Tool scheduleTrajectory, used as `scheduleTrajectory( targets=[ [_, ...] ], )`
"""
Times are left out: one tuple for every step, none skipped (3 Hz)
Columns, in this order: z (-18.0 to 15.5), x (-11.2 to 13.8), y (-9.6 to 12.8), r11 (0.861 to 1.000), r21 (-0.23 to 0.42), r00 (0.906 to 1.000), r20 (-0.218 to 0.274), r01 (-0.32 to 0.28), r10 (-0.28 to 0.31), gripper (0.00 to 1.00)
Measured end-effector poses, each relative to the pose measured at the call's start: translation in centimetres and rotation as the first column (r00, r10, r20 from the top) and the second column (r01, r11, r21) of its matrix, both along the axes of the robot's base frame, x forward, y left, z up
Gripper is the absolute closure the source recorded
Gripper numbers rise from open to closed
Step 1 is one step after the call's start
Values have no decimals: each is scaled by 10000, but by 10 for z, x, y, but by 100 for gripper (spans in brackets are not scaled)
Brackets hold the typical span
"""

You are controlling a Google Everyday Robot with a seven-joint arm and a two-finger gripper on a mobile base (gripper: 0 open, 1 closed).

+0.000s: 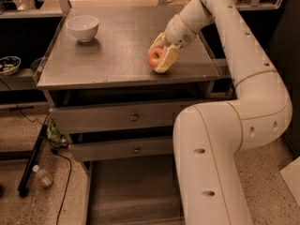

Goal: Pick apple from bottom drawer and place on counter

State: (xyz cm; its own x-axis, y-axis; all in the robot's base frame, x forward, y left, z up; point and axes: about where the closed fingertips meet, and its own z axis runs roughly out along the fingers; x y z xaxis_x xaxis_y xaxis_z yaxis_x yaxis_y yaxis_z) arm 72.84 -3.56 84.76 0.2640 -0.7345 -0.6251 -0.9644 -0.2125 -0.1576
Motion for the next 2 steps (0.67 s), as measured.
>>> scheduleTrajectory(
  targets=[
    [0,0,0,10000,0,10000,0,0,0,81],
    [0,0,0,10000,0,10000,0,0,0,50]
  ],
)
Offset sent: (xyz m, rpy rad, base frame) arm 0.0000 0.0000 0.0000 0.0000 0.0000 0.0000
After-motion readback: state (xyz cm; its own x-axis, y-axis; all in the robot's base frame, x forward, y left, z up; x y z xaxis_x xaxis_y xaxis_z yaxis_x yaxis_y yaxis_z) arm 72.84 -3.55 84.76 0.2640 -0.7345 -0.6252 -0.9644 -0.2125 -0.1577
